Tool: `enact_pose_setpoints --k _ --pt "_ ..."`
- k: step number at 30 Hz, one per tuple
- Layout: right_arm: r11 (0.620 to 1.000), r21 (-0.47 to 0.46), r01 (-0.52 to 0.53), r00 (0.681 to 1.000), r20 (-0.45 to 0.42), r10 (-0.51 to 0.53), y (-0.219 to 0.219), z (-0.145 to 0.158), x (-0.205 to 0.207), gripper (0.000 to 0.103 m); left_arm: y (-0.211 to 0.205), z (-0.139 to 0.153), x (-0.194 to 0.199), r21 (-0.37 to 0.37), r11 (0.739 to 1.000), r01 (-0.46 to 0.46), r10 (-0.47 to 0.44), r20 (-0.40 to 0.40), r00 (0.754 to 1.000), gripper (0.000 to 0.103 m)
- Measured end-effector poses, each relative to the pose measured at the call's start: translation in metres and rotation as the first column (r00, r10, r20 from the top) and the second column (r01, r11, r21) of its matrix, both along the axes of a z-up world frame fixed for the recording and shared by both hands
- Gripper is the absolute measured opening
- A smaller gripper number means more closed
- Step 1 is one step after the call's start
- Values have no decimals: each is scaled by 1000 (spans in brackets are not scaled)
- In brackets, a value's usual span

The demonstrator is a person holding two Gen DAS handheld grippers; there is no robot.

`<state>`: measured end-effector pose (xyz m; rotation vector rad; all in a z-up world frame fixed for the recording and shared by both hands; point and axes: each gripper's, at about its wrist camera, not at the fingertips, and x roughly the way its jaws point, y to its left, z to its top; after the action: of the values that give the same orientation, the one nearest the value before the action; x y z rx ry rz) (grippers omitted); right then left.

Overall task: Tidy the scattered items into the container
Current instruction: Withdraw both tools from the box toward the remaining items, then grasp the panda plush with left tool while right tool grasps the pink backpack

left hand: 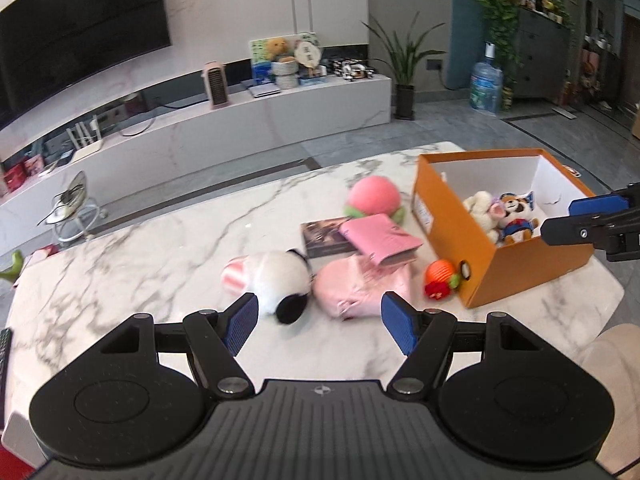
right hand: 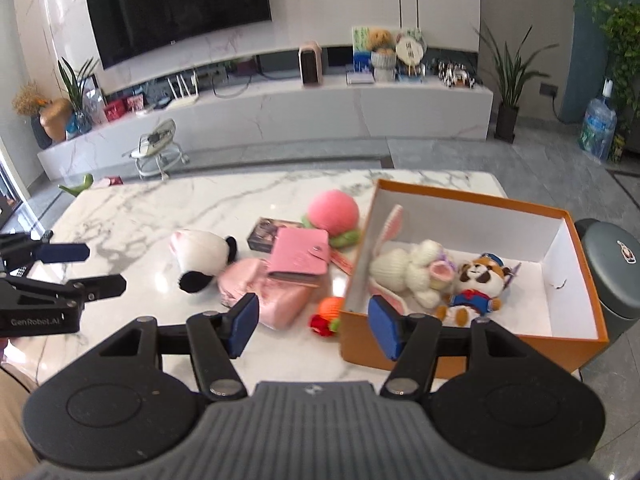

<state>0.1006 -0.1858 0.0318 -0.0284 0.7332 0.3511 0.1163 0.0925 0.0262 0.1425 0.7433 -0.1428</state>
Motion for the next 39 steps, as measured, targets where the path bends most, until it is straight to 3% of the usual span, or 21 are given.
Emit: enact_pose_setpoints --k 5,8,15,20,24,31,39 --pt "999 34 42 997 58 -44 20 -14 -23 64 14 -10 -15 14 1000 -23 23 11 1000 80" --pt "996 52 73 996 43 -76 28 -31 -29 64 17 -17 -17 9 1000 -23 23 9 1000 80" --pt "998 8 63 997 -38 -63 49 -66 -24 64 30 -32 -13 -35 999 -37 36 -19 999 80" --pt "998 -54 17 999 -28 -19 64 -77 -10 65 29 -46 1 -15 1000 -1 0 -39 999 81" --pt "996 -89 -23 999 -44 20 78 -89 10 65 25 -60 19 45 997 56 -53 -65 997 85" --pt "985 -152 -87 995 -64 78 101 -112 58 67 28 -82 69 138 988 71 -58 -95 994 86" --pt "989 -127 -77 993 -103 64 111 -134 110 72 37 -94 133 106 993 57 -44 -114 992 86"
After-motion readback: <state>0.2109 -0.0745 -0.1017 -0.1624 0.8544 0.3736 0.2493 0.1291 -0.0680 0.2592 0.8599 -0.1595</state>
